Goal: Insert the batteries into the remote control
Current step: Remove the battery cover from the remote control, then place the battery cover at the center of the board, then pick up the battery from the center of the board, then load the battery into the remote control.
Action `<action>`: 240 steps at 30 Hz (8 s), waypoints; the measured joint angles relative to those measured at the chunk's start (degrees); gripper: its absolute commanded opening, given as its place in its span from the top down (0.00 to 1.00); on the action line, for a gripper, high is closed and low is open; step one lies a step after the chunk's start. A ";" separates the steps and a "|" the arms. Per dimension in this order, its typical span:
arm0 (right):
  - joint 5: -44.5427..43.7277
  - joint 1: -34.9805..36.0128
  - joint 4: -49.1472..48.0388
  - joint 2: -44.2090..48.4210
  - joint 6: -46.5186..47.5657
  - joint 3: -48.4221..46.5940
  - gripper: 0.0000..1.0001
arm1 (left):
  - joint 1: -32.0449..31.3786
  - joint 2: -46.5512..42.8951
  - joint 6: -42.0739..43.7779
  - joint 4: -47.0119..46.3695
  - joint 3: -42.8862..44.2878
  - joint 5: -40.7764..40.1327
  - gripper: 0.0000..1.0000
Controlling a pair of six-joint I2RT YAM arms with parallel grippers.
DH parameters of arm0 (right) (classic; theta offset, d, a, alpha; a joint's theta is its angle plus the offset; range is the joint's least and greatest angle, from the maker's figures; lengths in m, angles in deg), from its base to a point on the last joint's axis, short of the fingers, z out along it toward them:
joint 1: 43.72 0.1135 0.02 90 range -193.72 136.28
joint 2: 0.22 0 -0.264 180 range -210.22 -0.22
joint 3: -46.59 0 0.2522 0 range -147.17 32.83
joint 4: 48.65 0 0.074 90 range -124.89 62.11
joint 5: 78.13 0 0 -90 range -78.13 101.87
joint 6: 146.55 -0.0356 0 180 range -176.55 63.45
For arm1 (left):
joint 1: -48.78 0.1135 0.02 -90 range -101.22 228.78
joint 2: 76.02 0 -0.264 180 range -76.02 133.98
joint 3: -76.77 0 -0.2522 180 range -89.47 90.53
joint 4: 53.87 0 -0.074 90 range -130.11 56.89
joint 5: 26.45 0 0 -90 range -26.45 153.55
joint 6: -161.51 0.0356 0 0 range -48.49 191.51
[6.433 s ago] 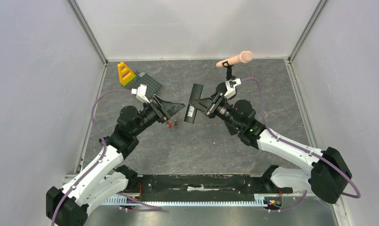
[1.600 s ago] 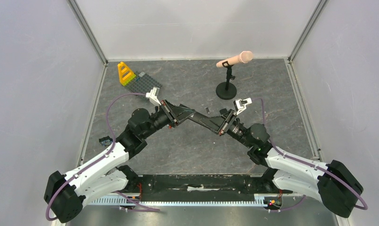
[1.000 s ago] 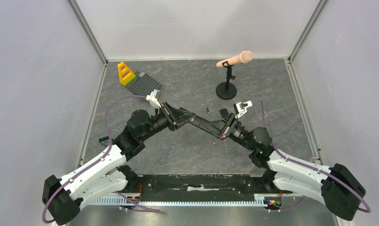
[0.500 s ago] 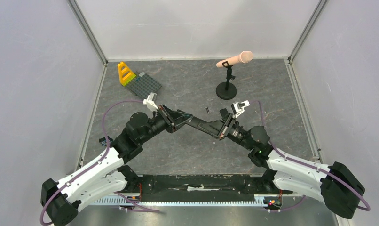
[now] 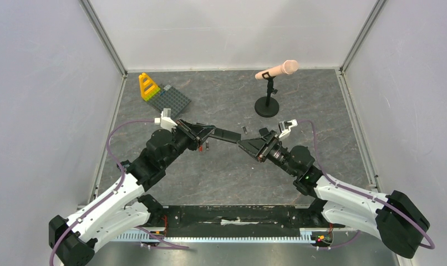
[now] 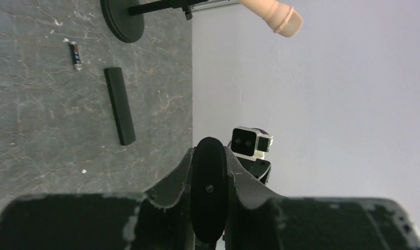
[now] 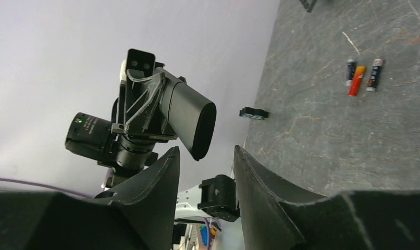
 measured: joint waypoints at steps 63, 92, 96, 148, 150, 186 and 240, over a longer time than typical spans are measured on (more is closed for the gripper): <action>-0.66 -0.81 9.44 -6.49 6.14 -3.76 1.00 | 0.39 4.72 27.28 19.39 2.23 -13.40 0.98; -21.38 4.35 50.93 -39.45 31.69 -42.99 0.49 | 0.50 3.67 36.61 32.13 12.92 -33.46 0.98; -21.79 7.04 53.16 -48.68 35.95 -53.75 0.55 | 0.50 3.21 37.48 33.83 14.71 -35.45 0.98; -18.40 -2.64 50.25 -20.02 48.92 -38.18 1.00 | 9.25 15.06 53.22 11.13 14.60 28.44 0.98; -16.81 -2.56 47.65 -13.99 50.34 -34.84 1.00 | 9.25 16.61 54.03 8.09 15.43 35.69 0.98; 5.62 -2.14 32.70 -0.83 64.22 -27.30 1.00 | 14.10 37.03 14.49 -26.38 19.85 57.22 0.98; 6.08 -2.29 34.82 -1.18 67.73 -26.62 0.91 | 15.04 37.88 11.80 -24.28 19.82 54.75 0.98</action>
